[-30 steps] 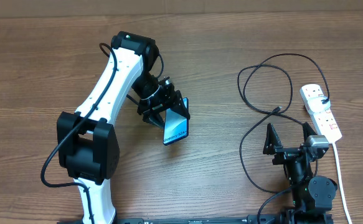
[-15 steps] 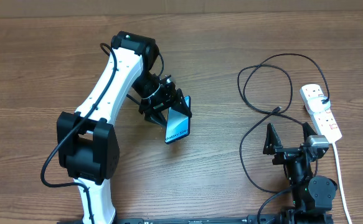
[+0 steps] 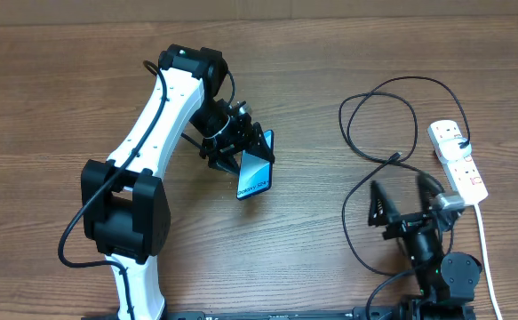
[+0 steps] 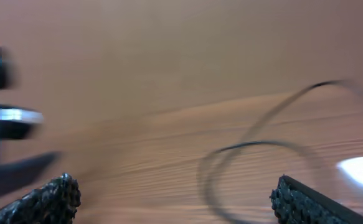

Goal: Plug charger to phone and switch on socket
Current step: 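Move the right gripper toward the phone held by the left gripper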

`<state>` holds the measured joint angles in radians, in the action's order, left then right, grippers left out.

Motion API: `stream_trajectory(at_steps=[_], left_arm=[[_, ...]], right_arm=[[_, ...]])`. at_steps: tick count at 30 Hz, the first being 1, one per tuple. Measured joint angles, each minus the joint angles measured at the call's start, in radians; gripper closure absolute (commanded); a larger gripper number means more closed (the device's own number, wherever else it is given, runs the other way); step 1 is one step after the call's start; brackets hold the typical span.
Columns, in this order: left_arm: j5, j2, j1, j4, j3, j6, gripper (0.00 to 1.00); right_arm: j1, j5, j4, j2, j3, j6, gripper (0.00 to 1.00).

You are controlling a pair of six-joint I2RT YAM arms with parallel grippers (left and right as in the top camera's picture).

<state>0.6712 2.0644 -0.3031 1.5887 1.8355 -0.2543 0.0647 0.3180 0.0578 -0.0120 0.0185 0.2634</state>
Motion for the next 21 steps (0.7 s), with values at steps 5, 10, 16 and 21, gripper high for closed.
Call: stream_trajectory(at_steps=[5,10,16,21], left_arm=[[-0.010,0.000,0.000,-0.001,0.000,0.003,0.42],[-0.014,0.000,0.000,-0.007,0.000,0.003,0.42],[-0.017,0.000,0.000,-0.007,0.000,0.003,0.42],[-0.018,0.000,0.000,-0.008,0.000,0.003,0.42]], right_arm=[[0.000,0.171,-0.013,0.000,0.000,0.173,0.00],[0.000,0.231,0.042,-0.002,0.002,0.227,0.00],[0.000,0.190,0.263,-0.135,0.143,0.219,0.00],[0.000,0.163,0.447,-0.381,0.372,0.169,0.00]])
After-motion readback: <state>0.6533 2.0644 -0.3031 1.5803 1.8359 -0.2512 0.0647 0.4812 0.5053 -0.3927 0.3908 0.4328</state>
